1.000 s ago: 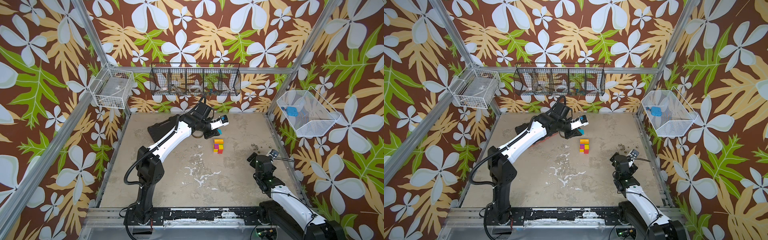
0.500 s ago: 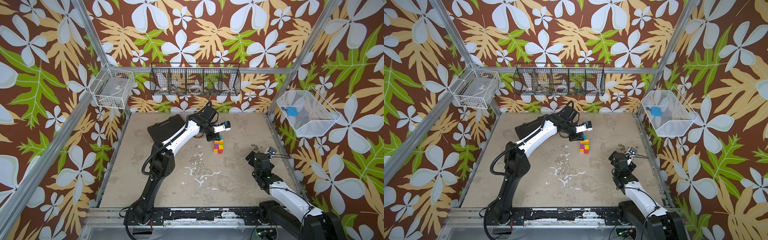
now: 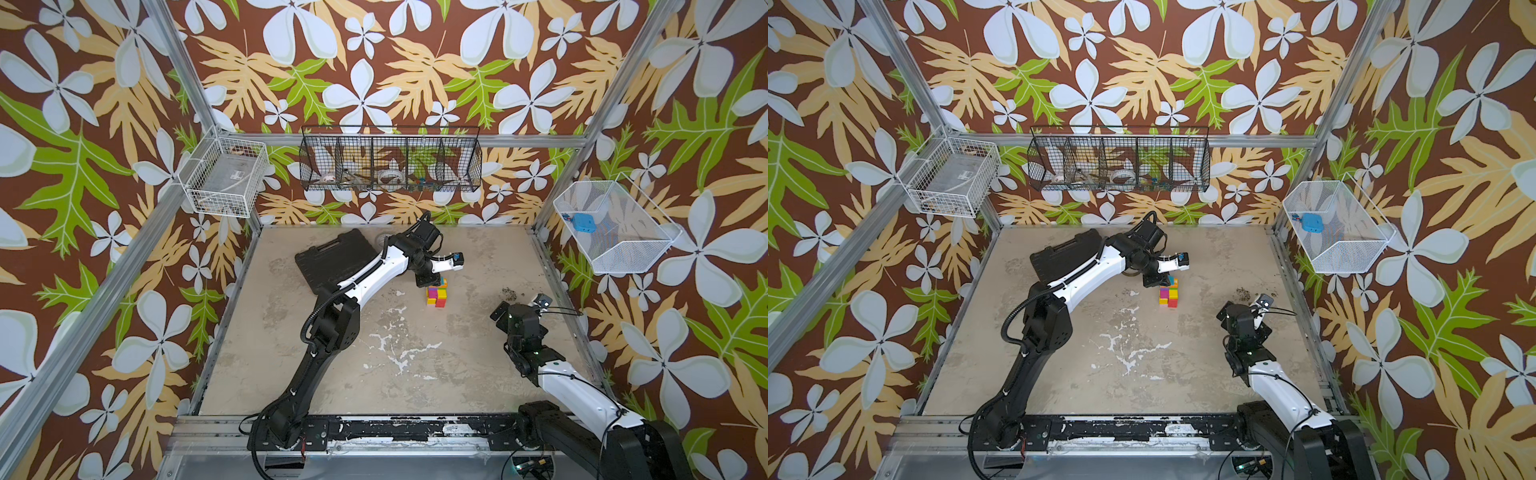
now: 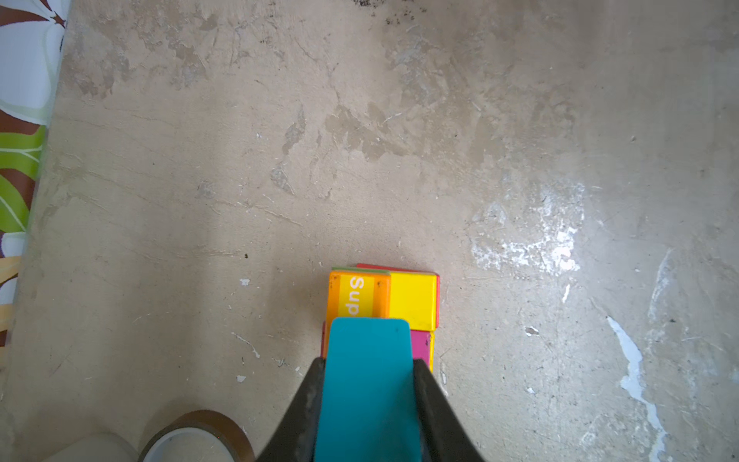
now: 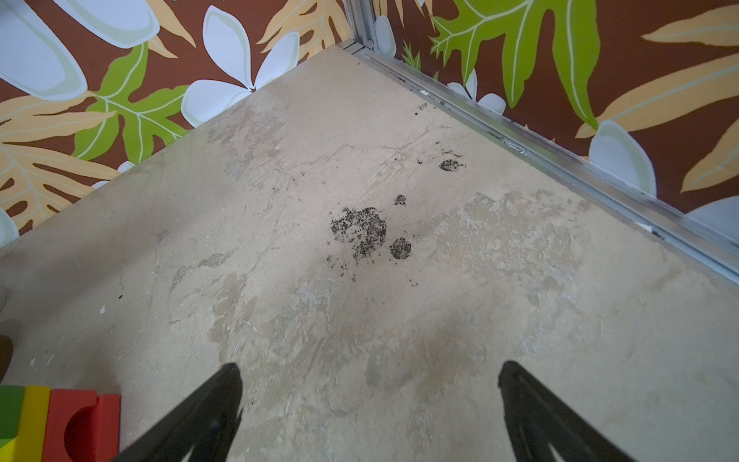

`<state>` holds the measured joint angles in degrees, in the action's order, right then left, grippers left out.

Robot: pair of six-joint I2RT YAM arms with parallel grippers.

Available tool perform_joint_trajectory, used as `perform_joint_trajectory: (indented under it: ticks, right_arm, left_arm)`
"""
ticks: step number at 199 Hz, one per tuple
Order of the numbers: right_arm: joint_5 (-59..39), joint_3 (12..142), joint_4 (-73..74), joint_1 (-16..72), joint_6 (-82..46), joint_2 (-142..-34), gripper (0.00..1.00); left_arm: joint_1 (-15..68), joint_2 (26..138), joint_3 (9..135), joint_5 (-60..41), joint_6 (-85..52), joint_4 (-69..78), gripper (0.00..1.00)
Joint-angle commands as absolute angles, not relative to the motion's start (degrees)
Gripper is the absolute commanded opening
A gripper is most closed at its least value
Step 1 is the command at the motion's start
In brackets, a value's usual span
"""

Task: Build the wood block tower
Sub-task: 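Lift the teal block and carry it over the block tower with the left gripper, then lower the teal block onto the top of the tower with the left gripper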

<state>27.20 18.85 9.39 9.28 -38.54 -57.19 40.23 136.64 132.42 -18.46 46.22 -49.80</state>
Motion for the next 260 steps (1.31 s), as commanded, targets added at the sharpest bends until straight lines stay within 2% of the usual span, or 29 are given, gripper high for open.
perform_joint_trajectory:
  ticks: [1, 260]
  right_arm:
    - [27.2, 19.3, 9.9, 9.2, -38.4, -57.4, 1.00]
    - [26.5, 21.0, 9.1, 9.2, -38.1, -60.1, 1.00]
  left_arm:
    - [40.3, 136.9, 133.3, -18.6, 46.7, -48.4, 0.00]
    - [41.4, 138.6, 133.0, -15.2, 48.2, -46.1, 0.00]
